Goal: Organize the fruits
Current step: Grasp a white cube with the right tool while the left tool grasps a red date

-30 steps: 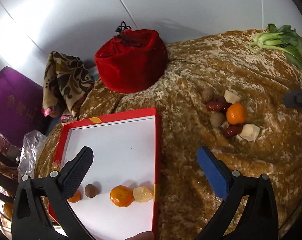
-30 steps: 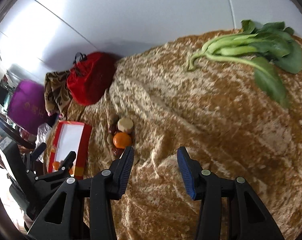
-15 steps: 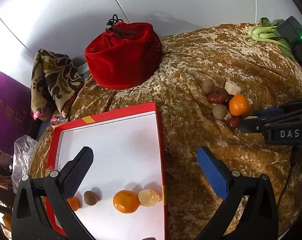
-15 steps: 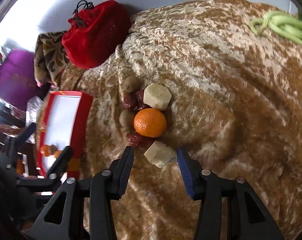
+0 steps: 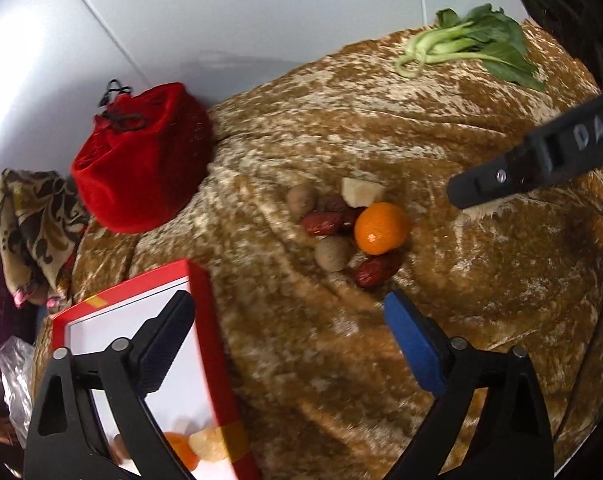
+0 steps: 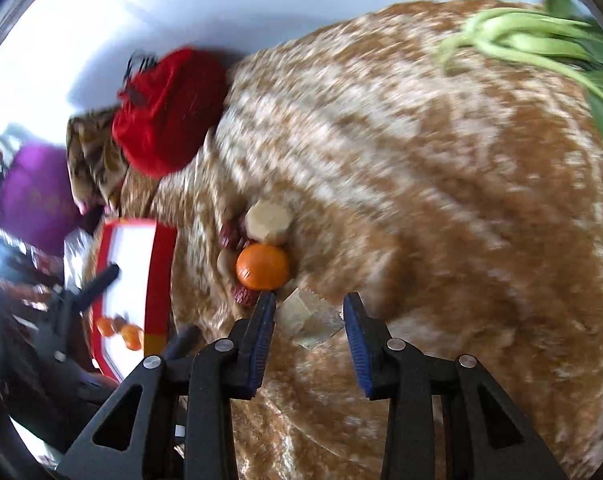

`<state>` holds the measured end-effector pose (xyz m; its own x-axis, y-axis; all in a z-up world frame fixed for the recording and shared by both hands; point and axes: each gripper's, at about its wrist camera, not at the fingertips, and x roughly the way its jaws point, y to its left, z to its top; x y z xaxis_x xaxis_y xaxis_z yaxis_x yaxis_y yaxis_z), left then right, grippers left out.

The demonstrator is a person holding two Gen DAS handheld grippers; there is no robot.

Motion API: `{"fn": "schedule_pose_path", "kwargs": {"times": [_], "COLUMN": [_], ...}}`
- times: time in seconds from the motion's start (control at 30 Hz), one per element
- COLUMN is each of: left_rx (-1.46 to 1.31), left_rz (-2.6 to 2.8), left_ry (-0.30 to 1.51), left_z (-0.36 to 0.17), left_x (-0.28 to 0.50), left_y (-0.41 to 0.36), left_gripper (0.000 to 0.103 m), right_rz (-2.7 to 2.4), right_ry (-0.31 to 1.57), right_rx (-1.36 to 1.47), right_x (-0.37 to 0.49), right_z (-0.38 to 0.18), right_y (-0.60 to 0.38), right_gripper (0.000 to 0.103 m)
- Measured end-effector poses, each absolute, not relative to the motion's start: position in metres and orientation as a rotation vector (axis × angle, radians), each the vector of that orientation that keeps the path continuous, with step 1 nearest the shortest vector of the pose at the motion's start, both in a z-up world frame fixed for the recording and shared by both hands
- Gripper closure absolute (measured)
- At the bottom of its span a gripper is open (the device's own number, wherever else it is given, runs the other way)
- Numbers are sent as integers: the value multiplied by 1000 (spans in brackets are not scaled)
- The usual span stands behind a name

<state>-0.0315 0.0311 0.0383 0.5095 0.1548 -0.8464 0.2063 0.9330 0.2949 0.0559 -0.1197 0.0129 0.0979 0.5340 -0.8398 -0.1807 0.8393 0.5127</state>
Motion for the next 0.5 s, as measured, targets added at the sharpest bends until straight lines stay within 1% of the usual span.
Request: {"fn": "schedule_pose_path", "kwargs": {"times": [0.13, 0.2, 0.27, 0.33, 0.4, 0.47, 0.5], "left_rx": [345, 334, 300, 260, 230, 222, 225], "left_rz": [-101, -109, -125, -142, -156, -173, -180], "left_ry": [1081, 1102, 1126, 1153, 1166, 1162, 1161], "left_z": [27, 21, 16, 11, 8, 7, 7], "left_x": [-21, -16, -10, -3, 1, 2, 3], "left_y": [21, 18, 19, 21, 21, 18, 16], "left_gripper": [16, 22, 34, 41, 44, 53, 54], "right_rz": [526, 527, 533, 536, 536, 534, 532], "right_ry": [1385, 1384, 1380, 1375, 1373, 1371, 1369], "right_rx": [346, 352, 360, 364, 373, 379, 380], "right_x": [59, 61, 61, 60, 60, 60, 61], "right_z": [14, 16, 17, 19, 20, 21, 21], "right_y": [-131, -136, -138, -141, -142, -147, -148], "right_gripper": [67, 67, 67, 67, 67, 67, 67]}}
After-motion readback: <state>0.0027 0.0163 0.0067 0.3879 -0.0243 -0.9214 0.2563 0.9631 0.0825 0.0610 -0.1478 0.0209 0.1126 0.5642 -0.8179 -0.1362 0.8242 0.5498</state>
